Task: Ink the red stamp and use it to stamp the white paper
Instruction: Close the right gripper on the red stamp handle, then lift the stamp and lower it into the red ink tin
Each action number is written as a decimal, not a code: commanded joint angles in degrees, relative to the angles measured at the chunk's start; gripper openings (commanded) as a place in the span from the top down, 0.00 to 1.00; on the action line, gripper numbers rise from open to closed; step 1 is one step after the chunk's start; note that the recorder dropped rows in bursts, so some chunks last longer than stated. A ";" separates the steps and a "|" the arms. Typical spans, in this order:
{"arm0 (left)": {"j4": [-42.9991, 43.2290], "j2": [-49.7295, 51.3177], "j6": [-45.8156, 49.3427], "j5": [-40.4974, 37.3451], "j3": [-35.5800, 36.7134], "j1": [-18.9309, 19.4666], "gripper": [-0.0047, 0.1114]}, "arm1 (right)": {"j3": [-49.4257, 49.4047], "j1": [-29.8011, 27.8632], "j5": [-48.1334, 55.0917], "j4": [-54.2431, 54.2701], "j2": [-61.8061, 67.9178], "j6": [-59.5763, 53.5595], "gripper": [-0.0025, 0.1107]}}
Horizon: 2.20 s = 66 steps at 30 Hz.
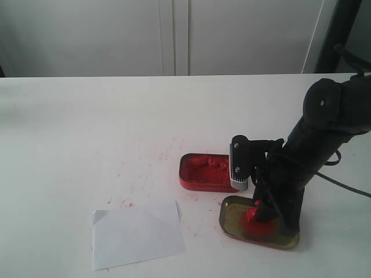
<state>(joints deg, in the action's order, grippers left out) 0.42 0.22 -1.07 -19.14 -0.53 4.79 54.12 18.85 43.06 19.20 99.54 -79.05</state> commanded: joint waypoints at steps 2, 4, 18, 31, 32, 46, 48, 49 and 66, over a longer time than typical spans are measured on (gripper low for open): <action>0.02 -0.22 -0.08 -0.36 0.53 0.23 0.96 | -0.29 0.04 0.05 0.46 0.02 -0.50 0.67; 0.02 -0.22 -0.08 -0.36 0.53 0.23 0.96 | -0.29 0.04 0.05 0.46 0.02 -0.50 0.71; 0.02 -0.22 -0.08 -0.36 0.53 0.23 0.96 | -0.29 0.04 -0.08 0.54 0.02 -0.02 0.98; 0.02 -0.22 -0.08 -0.36 0.53 0.23 0.96 | 0.09 0.04 0.09 5.76 -3.46 3.35 0.98; 0.02 -0.22 -0.08 -0.36 0.53 0.23 0.96 | 0.09 0.04 0.09 6.13 -3.83 3.71 0.98; 0.02 -0.22 -0.08 -0.36 0.53 0.23 0.96 | 18.08 1.12 6.56 5.14 -0.61 16.74 0.98; 0.02 -0.22 -0.08 -0.36 0.53 0.23 0.96 | 21.10 3.51 6.56 1.22 2.24 18.34 0.98; 0.02 -0.22 -0.08 -0.36 0.53 0.23 0.96 | 22.38 4.67 6.44 -0.51 3.25 19.43 0.98; 0.02 -0.22 -0.08 -0.36 0.53 0.23 0.96 | 29.39 7.39 6.13 -6.79 13.18 22.25 0.98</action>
<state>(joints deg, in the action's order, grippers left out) 0.42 0.22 -1.07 -19.14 -0.53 4.79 83.20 26.26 48.98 12.91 112.59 -56.04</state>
